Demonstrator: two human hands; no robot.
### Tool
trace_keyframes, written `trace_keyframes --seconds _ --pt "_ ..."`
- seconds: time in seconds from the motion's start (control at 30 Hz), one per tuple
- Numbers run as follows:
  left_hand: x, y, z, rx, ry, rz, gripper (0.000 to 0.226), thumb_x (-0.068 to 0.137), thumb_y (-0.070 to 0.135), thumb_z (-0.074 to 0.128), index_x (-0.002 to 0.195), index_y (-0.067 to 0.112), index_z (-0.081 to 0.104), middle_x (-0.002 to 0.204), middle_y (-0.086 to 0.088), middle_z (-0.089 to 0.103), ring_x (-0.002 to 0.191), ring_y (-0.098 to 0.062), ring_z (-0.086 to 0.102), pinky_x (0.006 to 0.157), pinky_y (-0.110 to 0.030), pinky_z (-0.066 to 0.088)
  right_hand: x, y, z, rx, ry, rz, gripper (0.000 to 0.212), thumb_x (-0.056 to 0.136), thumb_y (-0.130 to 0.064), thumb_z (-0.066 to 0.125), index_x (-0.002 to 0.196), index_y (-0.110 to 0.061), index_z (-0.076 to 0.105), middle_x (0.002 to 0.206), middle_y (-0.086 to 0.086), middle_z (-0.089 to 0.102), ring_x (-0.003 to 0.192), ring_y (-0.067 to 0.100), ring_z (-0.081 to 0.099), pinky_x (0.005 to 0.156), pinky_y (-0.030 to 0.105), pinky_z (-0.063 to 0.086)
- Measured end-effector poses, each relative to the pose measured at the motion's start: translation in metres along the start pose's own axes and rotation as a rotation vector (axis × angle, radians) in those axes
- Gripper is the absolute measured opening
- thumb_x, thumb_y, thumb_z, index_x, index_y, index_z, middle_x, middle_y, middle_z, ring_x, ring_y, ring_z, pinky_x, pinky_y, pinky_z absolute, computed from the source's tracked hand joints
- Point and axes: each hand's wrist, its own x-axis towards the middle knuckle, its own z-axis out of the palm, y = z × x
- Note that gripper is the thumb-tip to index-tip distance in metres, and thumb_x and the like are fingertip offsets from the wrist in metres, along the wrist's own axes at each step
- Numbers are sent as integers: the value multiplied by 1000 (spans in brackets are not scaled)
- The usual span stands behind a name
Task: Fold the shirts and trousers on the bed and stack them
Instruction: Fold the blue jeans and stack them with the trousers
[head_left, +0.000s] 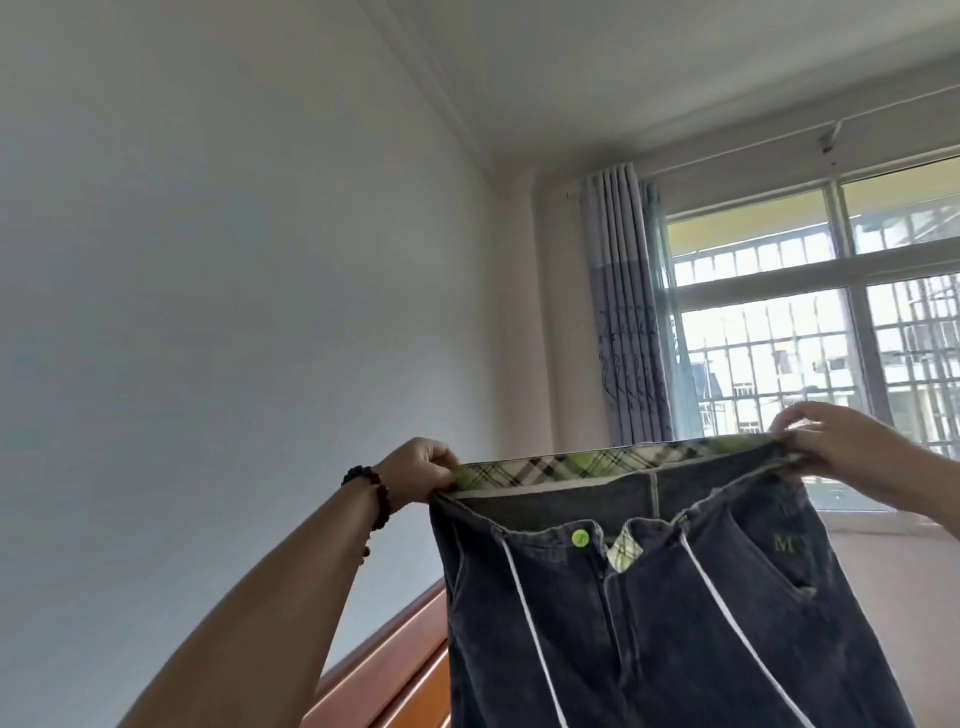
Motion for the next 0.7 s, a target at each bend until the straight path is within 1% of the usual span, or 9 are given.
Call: trace_keyframes --seconds 0.13,0.23,0.3,0.37,0.43,0.47,0.53,0.6,0.7 --pt "0 0 -3 -124 43 116 22 86 -10 47 80 11 48 65 -6 52 58 -18 40 56 -30 34 6 -2 -10 78 -129 -91 23 89 5 55 78 -15 55 84 19 71 76 29 69 61 26 58" --pt "0 6 -2 -13 99 215 41 75 -16 37 62 16 57 64 -4 55 63 -19 46 62 -33 38 4 -5 -11 54 -132 -164 27 90 4 54 75 -13 69 88 16 70 84 29 68 67 26 57" --pt "2 14 -1 173 64 237 34 77 -2 43 62 17 67 74 -9 61 71 -24 55 70 -35 45 2 -8 -11 -114 -90 -215 36 90 5 52 73 -16 76 85 8 72 84 24 67 72 31 56" --pt "1 18 2 355 -10 233 21 83 31 59 71 18 70 87 -4 55 79 -18 56 72 -30 44 0 -11 -11 -353 -86 -266 40 91 1 53 74 -27 76 85 0 71 87 19 64 75 34 51" --pt "-1 14 5 550 -78 277 27 73 55 72 74 30 64 94 2 43 81 -10 50 69 -19 42 -7 -11 -10 -576 -150 -325 17 88 -18 67 85 -34 70 96 -10 61 92 14 59 79 29 45" --pt "-3 12 7 657 -94 313 29 68 56 75 74 33 59 96 4 39 82 -7 47 69 -17 42 -12 -10 -9 -690 -198 -333 15 82 -28 74 91 -35 65 101 -13 54 92 11 56 79 27 44" --pt "-4 8 12 771 -96 379 25 71 40 80 74 30 57 95 5 37 81 -4 45 70 -20 41 -14 -1 -8 -797 -244 -344 22 75 -34 79 89 -32 62 99 -13 50 85 12 54 75 23 42" --pt "-3 4 15 691 -41 390 20 76 25 79 70 23 60 90 2 44 76 -10 49 68 -25 41 -16 3 -7 -743 -169 -355 13 79 -28 75 74 -22 64 81 -5 56 74 18 54 67 24 38" --pt "-1 0 19 455 82 374 12 72 20 83 73 16 72 78 2 58 73 -11 57 67 -23 44 -15 8 -11 -569 -83 -227 13 89 -22 65 85 -12 71 78 5 66 78 21 59 70 32 44"
